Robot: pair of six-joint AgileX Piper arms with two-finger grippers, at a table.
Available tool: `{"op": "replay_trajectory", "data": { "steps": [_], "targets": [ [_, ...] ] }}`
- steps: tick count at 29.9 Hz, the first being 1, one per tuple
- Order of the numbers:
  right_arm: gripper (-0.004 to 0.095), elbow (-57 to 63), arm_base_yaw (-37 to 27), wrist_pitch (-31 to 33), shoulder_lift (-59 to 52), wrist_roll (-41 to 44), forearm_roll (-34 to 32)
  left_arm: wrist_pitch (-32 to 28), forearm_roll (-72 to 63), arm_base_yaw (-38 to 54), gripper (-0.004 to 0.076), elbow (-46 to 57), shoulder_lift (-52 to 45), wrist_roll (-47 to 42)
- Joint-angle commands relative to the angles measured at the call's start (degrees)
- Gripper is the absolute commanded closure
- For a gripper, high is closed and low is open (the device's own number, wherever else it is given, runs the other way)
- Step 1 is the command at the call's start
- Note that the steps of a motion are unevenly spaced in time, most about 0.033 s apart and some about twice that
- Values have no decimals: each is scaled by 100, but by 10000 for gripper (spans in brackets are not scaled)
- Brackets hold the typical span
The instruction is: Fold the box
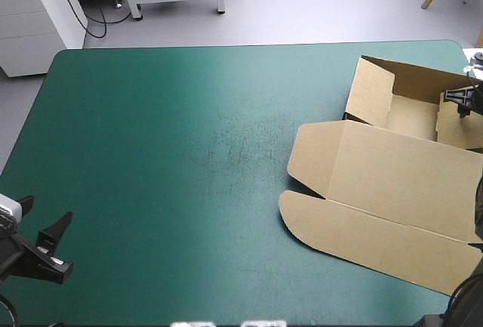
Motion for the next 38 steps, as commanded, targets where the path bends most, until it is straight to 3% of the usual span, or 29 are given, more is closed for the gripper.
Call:
{"op": "replay_trajectory", "data": {
  "steps": [1,10,15,26,34,38],
  "targets": [
    [330,-424,-25,-73,-590,-41,242,-416,71,-7,294,-114,65,4],
    [332,-583,93,290,-1540,-505,1721,-573,79,-7,294,-114,65,4],
    [363,-573,765,498,-2132,-631,1840,-672,119,-7,294,-114,65,4],
    [579,-128,2749,491,-3663,-802,1571,-736,255,-7,294,-99,65,-17],
    [926,1778,3639,175,-5542,-973,1555,-789,185,-7,294,252,65,-17],
    [916,2743,3747,-370,-6471,-983,1597,-921,-18,-7,314,297,38,7]
  ]
}}
